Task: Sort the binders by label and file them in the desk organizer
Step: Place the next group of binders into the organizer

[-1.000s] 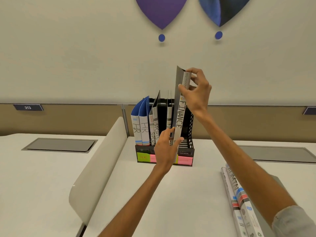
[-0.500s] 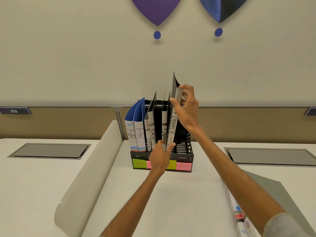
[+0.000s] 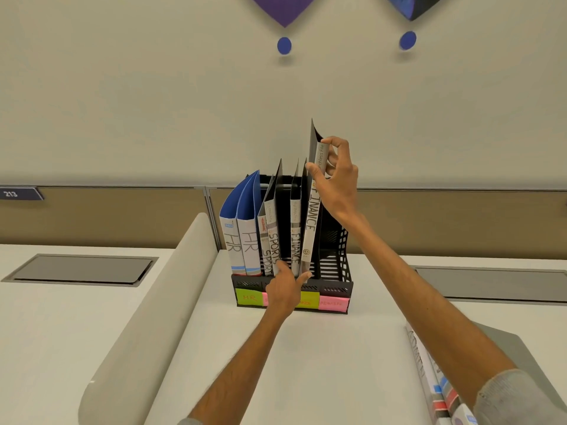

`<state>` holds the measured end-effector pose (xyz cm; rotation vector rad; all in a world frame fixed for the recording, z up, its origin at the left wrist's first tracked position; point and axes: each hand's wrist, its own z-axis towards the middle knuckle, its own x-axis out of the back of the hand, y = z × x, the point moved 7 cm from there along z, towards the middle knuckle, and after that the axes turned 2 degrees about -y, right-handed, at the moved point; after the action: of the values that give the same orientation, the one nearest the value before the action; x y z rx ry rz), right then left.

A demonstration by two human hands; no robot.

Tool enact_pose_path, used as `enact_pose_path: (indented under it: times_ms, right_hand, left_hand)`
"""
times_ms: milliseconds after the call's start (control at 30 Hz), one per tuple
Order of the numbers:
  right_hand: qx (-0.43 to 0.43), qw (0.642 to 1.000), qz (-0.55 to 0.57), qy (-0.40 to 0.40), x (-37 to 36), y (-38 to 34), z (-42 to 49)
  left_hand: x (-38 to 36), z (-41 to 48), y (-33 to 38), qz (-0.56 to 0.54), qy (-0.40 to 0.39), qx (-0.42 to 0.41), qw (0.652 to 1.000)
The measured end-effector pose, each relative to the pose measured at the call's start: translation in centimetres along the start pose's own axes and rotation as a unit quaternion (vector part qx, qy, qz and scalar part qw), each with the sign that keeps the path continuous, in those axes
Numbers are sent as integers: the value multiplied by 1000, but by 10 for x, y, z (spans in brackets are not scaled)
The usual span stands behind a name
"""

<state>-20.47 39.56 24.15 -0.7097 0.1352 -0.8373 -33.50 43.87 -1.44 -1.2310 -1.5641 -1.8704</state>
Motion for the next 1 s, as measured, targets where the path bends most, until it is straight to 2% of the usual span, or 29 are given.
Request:
enact_pose_path:
  times_ms: [267,400,533,667,900,1000]
  right_hand:
    - [-10,1000,13,9,0,12,3]
    - [-40,999,9,-27,-14,31,-17]
    - [-77,997,24,-1,-15,53,-34]
    - [-70,997,29,-23,-25,50,-29]
    - [-66,996,48,-33,-29,53,-28]
    - [-64,995,49,-64,-32,60,-39]
  left_hand:
    - [-10,10,4,88,-3,37,995]
    - [-9,15,2,70,5,60,996]
    - [-9,14,1,41,23,30,998]
    - [-14,13,-3,12,27,25,999]
    - [-19,18,-4,31,51,47,997]
    - [-22,16,-6,14,70,40,997]
